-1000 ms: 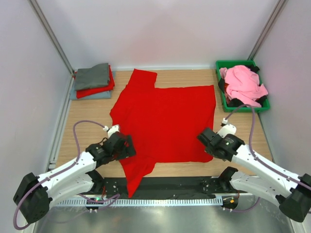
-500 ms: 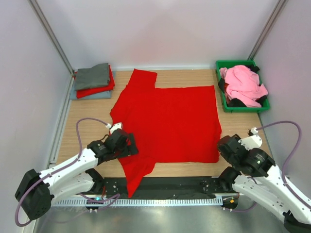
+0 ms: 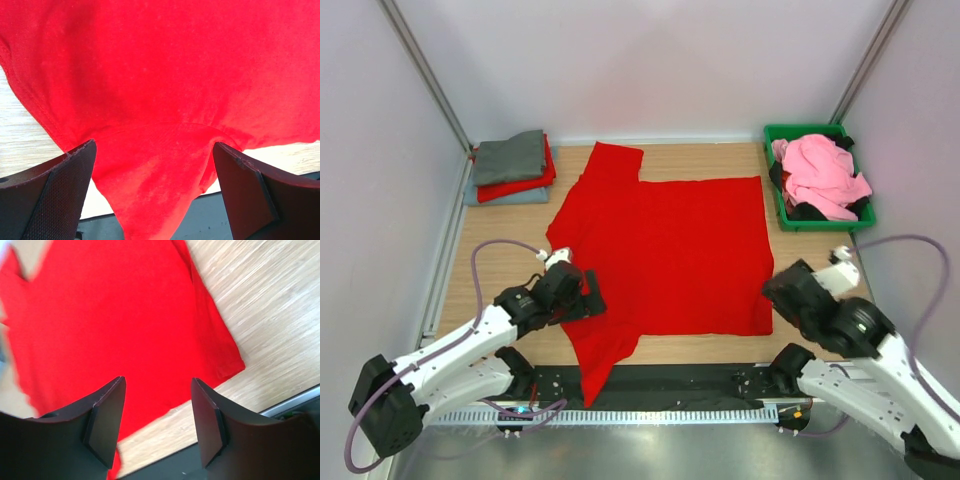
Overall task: Fold and stack the t-shirts
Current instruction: Flatten the tshirt out
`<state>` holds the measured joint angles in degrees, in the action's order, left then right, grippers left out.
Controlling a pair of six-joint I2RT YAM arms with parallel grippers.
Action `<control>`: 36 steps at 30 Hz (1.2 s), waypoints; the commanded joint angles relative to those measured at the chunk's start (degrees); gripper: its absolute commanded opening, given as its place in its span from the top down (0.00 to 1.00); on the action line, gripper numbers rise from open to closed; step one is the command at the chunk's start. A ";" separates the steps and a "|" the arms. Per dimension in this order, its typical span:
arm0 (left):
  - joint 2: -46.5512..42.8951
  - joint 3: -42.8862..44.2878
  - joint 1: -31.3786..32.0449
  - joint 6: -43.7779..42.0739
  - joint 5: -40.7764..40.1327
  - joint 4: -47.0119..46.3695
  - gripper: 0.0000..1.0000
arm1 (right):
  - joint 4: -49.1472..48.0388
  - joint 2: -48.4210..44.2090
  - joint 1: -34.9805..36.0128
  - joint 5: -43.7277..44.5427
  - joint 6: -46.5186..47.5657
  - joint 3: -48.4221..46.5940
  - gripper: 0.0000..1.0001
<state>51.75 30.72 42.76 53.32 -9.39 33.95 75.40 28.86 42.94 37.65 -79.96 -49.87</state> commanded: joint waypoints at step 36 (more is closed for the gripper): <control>9.52 -0.40 -1.02 -5.42 1.74 -9.87 0.00 | -32.07 31.87 -20.17 -17.78 20.37 17.70 0.79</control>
<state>61.98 28.69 42.06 49.04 -7.44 26.37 45.50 61.73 22.96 22.04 -61.30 -31.11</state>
